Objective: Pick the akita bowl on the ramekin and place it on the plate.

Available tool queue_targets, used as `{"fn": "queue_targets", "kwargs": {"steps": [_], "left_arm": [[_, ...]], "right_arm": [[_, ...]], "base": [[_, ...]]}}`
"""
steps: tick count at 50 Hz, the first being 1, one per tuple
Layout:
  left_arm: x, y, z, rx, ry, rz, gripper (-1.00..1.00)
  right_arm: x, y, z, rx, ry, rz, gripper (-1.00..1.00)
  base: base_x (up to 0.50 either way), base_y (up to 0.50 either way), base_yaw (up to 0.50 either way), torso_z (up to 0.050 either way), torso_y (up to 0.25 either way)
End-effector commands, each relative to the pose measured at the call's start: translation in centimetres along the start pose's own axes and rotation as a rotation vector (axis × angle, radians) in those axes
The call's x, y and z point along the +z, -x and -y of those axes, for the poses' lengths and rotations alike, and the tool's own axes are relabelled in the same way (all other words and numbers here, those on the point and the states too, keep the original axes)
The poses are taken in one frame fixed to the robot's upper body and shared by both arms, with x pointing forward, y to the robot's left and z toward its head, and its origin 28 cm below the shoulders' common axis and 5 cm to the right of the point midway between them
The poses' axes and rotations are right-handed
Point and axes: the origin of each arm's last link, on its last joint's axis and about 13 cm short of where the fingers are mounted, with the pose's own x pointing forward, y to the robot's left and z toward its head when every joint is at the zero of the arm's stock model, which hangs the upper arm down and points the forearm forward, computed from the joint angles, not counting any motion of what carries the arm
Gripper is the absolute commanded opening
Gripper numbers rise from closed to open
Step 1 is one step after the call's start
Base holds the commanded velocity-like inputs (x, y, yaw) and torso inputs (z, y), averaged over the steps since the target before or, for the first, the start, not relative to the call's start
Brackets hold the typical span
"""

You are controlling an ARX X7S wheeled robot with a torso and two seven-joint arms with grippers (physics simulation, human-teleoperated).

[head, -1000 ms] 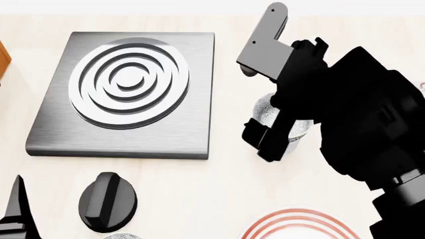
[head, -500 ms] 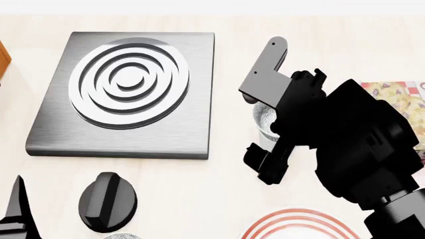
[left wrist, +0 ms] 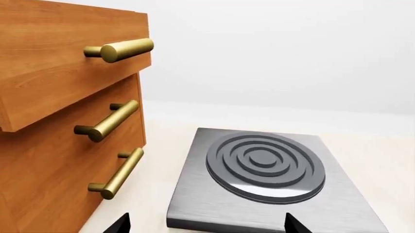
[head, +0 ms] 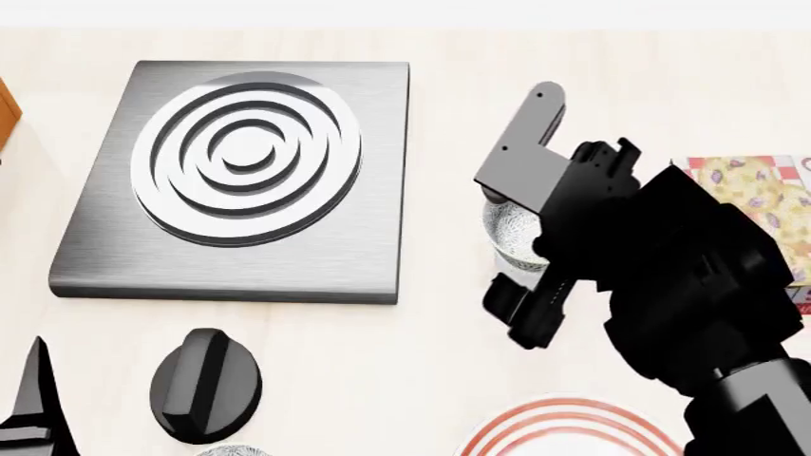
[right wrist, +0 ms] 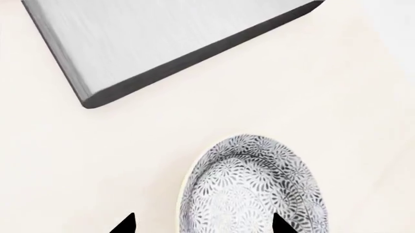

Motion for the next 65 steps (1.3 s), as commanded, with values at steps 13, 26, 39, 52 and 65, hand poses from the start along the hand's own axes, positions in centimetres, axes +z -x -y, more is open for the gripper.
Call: {"fn": "queue_targets", "kwargs": {"steps": [13,26,39,52,65], "left_arm": [[0.0,-0.1,0.0,0.002,0.001,-0.004,1.00],[-0.2,-0.1,0.0,0.005,0.000,-0.011,1.00],[-0.4,-0.3,0.0,0.010,0.009,-0.023,1.00],[-0.4,-0.2,0.0,0.008,0.012,-0.023,1.00],[-0.4,-0.1,0.1,0.000,0.023,-0.024,1.00]], "right_arm": [[-0.5,-0.1,-1.5,-0.011,0.010,-0.013,-1.00],[-0.8,-0.1,-1.8,-0.016,0.036,-0.034,-1.00],[-0.6,0.1,-1.3,-0.034,0.053,-0.019,-1.00],[0.3,3.5,1.6,-0.108,0.095,-0.038,-1.00],[1.0,6.0,2.7,-0.144,0.125,-0.072,-1.00]], "base": [[0.00,0.00,0.00,0.000,0.000],[0.00,0.00,0.00,0.000,0.000],[0.00,0.00,0.00,0.000,0.000],[0.00,0.00,0.00,0.000,0.000],[0.00,0.00,0.00,0.000,0.000]]}}
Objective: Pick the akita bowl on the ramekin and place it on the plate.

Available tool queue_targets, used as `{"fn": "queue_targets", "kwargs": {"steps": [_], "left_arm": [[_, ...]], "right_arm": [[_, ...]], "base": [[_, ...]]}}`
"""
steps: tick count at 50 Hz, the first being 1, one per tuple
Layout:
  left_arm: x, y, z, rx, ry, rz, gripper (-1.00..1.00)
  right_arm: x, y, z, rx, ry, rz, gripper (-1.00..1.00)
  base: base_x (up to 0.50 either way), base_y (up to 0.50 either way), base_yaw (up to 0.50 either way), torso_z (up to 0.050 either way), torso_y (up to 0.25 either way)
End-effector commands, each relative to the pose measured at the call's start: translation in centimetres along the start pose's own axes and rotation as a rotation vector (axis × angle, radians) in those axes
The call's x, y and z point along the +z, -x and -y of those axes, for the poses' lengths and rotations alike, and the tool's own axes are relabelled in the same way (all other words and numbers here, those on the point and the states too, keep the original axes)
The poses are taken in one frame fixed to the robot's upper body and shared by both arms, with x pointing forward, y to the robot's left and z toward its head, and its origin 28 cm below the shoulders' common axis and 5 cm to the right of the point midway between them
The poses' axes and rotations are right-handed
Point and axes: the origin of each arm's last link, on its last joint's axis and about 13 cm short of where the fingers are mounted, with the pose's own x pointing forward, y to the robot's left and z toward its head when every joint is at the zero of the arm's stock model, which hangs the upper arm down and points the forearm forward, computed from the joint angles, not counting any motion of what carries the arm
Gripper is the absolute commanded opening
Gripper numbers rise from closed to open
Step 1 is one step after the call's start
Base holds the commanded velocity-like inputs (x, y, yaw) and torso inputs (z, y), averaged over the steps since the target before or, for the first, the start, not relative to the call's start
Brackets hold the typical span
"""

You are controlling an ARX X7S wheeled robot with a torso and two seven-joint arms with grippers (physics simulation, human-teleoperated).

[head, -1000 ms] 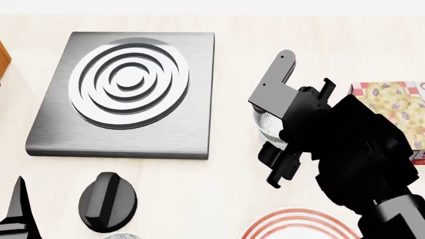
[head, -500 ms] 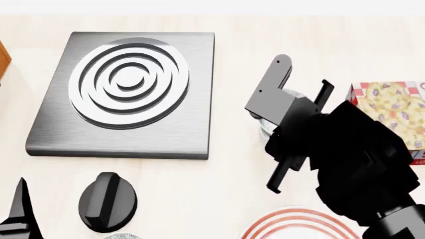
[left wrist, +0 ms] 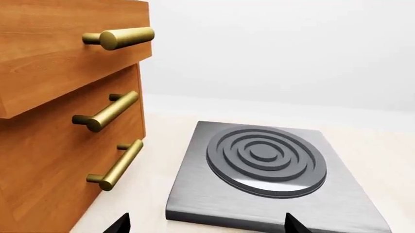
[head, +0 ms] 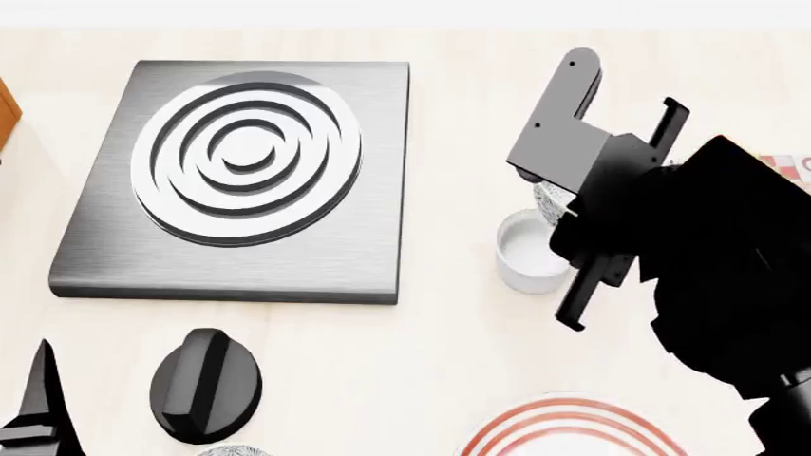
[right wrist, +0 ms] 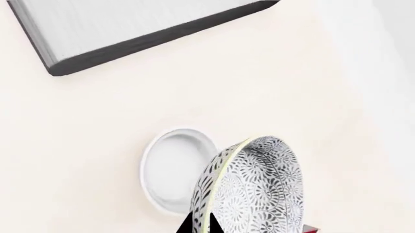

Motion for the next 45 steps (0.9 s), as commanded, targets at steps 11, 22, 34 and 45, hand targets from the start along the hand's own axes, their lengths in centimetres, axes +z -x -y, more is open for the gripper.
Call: {"fn": "queue_targets", "kwargs": {"steps": [11,22,34,45], "left_arm": [[0.0,0.1,0.2,-0.011,0.006,0.000,1.00],[0.1,0.2,0.2,-0.011,0.005,0.001,1.00],[0.2,0.2,0.1,-0.007,0.004,0.004,1.00],[0.3,0.1,0.1,-0.004,0.002,0.005,1.00]], "right_arm": [[1.2,4.5,1.7,-0.062,0.047,-0.029,-1.00],[2.7,6.7,0.5,0.002,0.171,-0.004,-1.00],[2.5,9.6,-1.4,0.080,0.252,-0.045,-1.00],[1.8,11.0,-2.8,0.122,0.256,-0.053,-1.00]], "base": [[0.00,0.00,0.00,0.000,0.000],[0.00,0.00,0.00,0.000,0.000],[0.00,0.00,0.00,0.000,0.000],[0.00,0.00,0.00,0.000,0.001]]}}
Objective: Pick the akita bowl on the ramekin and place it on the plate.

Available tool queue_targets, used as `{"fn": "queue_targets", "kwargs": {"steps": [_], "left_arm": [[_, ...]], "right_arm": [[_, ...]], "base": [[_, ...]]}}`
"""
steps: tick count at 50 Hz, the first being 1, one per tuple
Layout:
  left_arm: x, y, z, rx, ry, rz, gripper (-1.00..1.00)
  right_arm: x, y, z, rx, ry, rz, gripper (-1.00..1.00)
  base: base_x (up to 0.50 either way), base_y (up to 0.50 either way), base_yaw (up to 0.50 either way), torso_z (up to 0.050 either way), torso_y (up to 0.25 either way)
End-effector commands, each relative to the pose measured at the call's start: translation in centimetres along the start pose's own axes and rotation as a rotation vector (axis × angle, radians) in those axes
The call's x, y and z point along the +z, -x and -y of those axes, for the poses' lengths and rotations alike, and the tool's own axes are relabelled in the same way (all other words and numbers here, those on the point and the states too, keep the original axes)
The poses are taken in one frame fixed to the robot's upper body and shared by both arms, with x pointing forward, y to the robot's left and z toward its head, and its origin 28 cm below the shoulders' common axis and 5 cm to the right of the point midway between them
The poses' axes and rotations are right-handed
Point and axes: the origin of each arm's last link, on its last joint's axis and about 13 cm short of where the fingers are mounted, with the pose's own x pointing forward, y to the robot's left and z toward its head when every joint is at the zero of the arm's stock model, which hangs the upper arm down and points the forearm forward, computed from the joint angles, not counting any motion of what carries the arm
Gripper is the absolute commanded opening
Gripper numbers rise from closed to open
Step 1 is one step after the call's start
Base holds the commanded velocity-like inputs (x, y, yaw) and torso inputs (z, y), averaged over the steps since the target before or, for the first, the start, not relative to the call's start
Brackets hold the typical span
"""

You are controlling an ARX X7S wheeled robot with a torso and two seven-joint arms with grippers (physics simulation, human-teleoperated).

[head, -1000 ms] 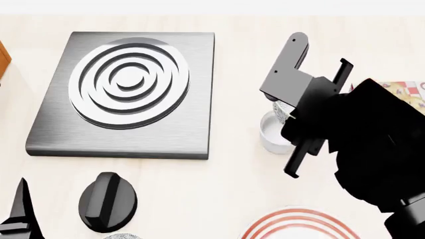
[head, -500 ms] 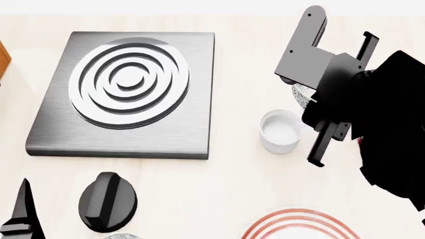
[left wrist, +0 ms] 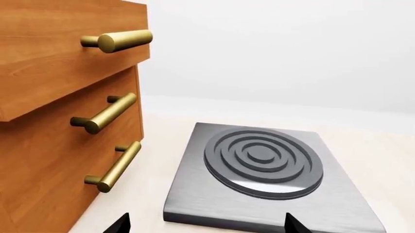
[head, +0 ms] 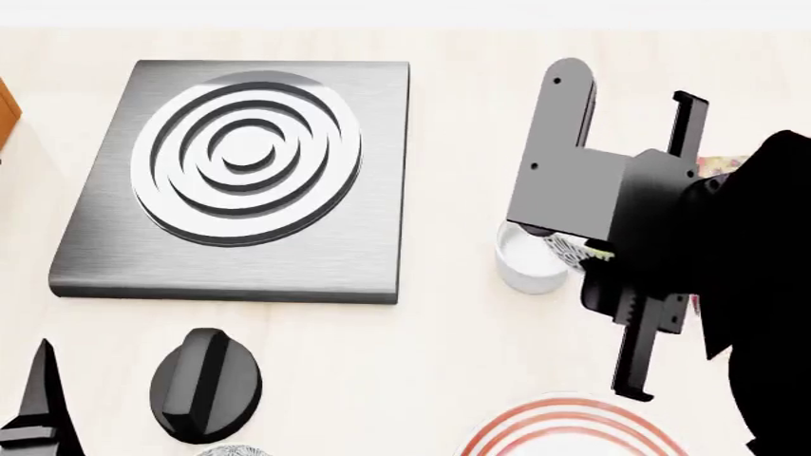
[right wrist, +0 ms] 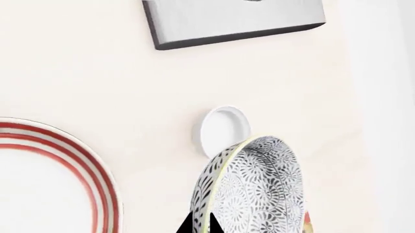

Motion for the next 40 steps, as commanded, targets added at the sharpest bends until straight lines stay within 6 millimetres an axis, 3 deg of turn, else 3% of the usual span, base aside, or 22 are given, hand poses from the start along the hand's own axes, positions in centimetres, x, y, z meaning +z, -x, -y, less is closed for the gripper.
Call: {"fn": "queue_targets", "kwargs": {"steps": [1,20,40], "left_arm": [[0.0,0.0,0.0,0.002,-0.001,0.000,1.00],[0.1,0.0,-0.1,0.005,-0.001,0.003,1.00],[0.1,0.1,-0.1,0.007,-0.002,0.004,1.00]], "right_arm": [[-0.2,1.8,-1.7,0.030,0.034,-0.007,-1.00],[-0.8,1.8,-5.5,0.107,0.045,0.016,-1.00],[-1.7,1.4,-7.1,0.139,0.027,0.011,-1.00]], "base": [[0.00,0.00,0.00,0.000,0.000],[0.00,0.00,0.00,0.000,0.000],[0.00,0.00,0.00,0.000,0.000]]}}
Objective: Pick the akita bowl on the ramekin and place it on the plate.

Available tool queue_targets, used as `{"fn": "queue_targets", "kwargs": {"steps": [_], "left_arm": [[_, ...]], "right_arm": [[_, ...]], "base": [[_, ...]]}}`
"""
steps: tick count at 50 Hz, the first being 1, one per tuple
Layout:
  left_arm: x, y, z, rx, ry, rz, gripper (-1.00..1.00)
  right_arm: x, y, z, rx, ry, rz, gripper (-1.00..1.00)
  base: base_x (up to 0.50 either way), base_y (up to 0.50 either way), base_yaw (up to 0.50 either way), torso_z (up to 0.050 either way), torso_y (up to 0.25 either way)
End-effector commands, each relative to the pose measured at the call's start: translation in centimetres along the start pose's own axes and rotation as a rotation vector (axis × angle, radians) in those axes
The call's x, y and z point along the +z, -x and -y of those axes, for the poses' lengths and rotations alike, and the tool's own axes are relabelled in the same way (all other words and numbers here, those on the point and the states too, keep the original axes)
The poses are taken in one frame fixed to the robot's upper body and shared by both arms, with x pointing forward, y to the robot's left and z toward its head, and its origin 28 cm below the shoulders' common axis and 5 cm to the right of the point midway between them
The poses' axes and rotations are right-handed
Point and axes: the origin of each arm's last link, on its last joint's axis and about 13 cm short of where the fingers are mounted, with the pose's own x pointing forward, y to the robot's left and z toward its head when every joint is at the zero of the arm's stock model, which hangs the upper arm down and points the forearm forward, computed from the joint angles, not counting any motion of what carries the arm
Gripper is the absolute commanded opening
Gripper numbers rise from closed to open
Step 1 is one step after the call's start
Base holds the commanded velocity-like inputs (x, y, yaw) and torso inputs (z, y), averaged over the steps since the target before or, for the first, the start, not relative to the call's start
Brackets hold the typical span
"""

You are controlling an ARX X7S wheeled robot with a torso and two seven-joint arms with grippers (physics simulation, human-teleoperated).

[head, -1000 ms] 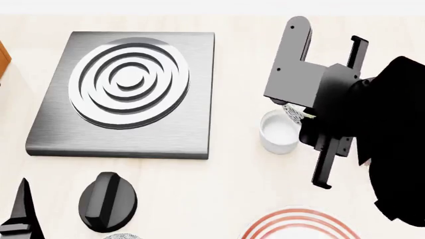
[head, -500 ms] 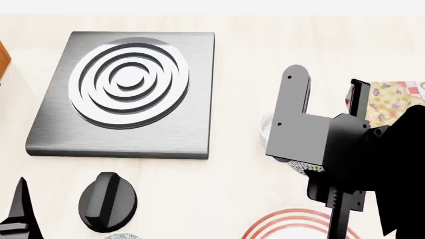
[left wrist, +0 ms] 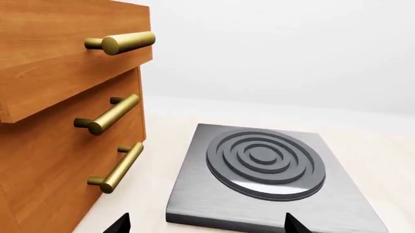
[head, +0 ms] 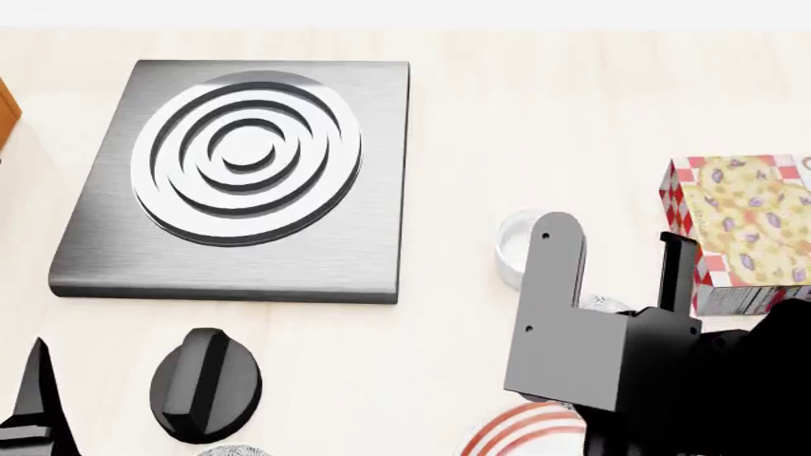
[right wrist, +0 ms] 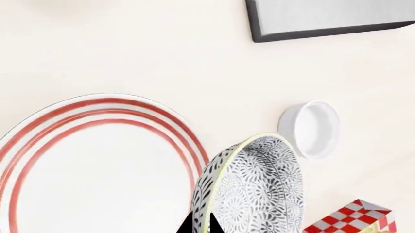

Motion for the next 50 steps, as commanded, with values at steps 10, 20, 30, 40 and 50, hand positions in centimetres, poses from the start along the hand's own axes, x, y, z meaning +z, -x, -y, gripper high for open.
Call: {"fn": "queue_targets", "kwargs": {"steps": [10,20,30,40,50], "left_arm": [[0.1,0.0,0.0,0.003,-0.001,0.000,1.00],[0.0,-0.1,0.0,0.003,-0.001,-0.001,1.00],[0.0,0.0,0.0,0.003,-0.001,0.000,1.00],[0.1,0.0,0.0,0.002,0.000,0.001,1.00],[0.0,0.0,0.1,0.000,-0.002,0.000,1.00]], "right_arm": [[-0.6,0.0,-1.4,0.023,-0.005,-0.007,-1.00],[-1.1,-0.5,-2.7,0.052,-0.008,-0.006,-1.00],[-1.3,-0.8,-3.4,0.067,-0.021,0.006,-1.00],[-1.7,-1.8,-3.8,0.063,-0.030,0.016,-1.00],[-2.2,-2.8,-4.4,0.069,-0.049,0.027,-1.00]], "base": [[0.00,0.00,0.00,0.000,0.001],[0.00,0.00,0.00,0.000,0.000],[0.00,0.00,0.00,0.000,0.000],[0.00,0.00,0.00,0.000,0.001],[0.00,0.00,0.00,0.000,0.000]]}}
